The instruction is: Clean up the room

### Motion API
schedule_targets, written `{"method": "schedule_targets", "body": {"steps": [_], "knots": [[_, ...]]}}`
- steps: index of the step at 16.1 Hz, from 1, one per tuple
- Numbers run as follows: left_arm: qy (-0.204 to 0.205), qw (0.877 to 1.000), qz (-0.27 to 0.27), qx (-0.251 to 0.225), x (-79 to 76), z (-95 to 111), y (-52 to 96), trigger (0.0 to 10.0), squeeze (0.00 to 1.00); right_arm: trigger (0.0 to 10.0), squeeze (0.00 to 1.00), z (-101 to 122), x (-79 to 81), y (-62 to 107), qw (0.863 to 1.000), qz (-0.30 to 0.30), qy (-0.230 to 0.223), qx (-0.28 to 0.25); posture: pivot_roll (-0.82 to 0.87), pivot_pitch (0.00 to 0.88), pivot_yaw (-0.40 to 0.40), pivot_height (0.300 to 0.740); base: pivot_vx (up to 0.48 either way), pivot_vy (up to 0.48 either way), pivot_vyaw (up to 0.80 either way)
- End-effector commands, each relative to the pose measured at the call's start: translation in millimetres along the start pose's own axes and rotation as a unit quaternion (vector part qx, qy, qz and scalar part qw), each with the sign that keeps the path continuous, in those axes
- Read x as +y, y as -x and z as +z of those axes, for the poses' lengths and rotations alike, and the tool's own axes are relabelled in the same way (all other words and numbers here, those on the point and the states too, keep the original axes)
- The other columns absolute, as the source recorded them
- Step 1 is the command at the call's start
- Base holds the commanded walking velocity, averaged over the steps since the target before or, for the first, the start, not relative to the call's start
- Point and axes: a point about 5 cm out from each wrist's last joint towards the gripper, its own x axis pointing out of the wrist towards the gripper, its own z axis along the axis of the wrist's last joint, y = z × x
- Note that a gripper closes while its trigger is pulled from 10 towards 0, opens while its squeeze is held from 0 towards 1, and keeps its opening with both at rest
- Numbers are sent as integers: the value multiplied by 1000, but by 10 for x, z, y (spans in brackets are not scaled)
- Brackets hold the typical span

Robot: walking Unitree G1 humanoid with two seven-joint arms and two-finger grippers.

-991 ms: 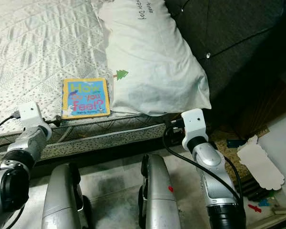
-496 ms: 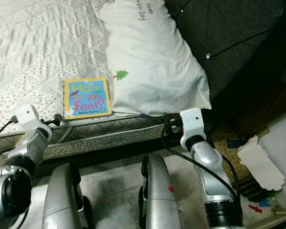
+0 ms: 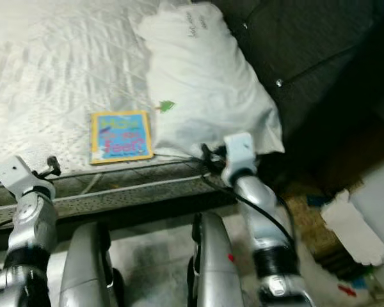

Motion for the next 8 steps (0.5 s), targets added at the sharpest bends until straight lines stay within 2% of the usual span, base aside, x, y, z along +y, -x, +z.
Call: {"method": "schedule_targets", "body": {"steps": [1,3,4,5,7,8], "knots": [[-27,998,-25,-50,-139,162,55,10000,0,10000,0,28,29,-76,1000,-3,-11,-9,64,22,-52,536,0,0,0],[-66,991,-57,-97,-287,320,129,10000,0,10000,0,96,124,-187,999,4,-33,-22,96,0,-53,536,0,0,0],[-92,982,-91,-135,-414,462,193,10000,0,10000,0,140,193,-252,999,11,-40,-32,119,0,-54,536,0,0,0],[-114,977,-105,-149,-504,556,223,10000,0,10000,0,185,256,-318,998,17,-45,-39,134,0,-56,536,0,0,0],[-120,968,-149,-161,-604,623,285,10000,0,10000,0,260,343,-395,997,22,-56,-53,156,0,-53,536,0,0,0],[-106,971,-152,-153,-623,623,317,10000,0,10000,0,353,399,-444,995,23,-65,-76,163,0,-48,536,0,0,0]]}}
